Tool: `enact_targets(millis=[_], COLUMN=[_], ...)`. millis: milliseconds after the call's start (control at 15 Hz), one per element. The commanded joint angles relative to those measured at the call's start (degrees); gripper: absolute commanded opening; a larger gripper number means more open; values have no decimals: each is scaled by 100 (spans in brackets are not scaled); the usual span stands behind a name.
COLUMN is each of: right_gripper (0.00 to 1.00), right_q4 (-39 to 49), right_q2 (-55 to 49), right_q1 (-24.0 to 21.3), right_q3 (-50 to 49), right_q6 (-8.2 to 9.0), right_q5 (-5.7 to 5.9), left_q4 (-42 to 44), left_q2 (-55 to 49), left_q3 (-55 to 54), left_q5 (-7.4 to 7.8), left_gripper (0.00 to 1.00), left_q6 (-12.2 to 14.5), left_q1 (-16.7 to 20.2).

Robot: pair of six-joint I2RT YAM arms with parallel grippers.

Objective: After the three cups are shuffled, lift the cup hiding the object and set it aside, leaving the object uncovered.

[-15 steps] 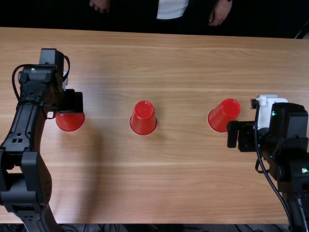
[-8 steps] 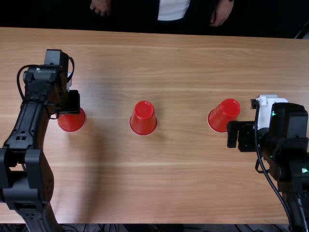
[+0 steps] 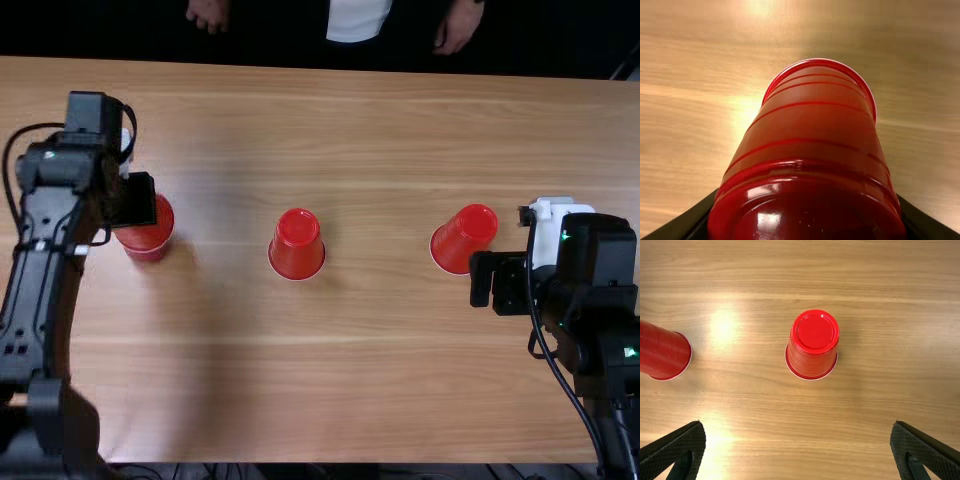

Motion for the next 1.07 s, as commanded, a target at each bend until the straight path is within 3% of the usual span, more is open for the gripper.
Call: enact_targets(millis=[0, 200, 600, 1000], right_gripper=[100, 100, 100, 100], right_q4=[6, 6, 6, -4], right_q2=[-81, -81, -98, -90], right_q1=[77, 77, 77, 77], right_q3=[-103, -95, -86, -7], right_q6=[17, 17, -15, -26], right_q5=[-38, -38, -38, -17], left_q4=[-33, -33, -33, 72], left_q2=[-467, -1082, -1302, -977], left_q3=[45, -8, -703, -1625], left_q5=[25, -80, -101, -101], left_gripper=[8, 10, 13, 22], left_q6=[-152, -215, -194, -194], left_q1=[65, 530, 1743, 1884])
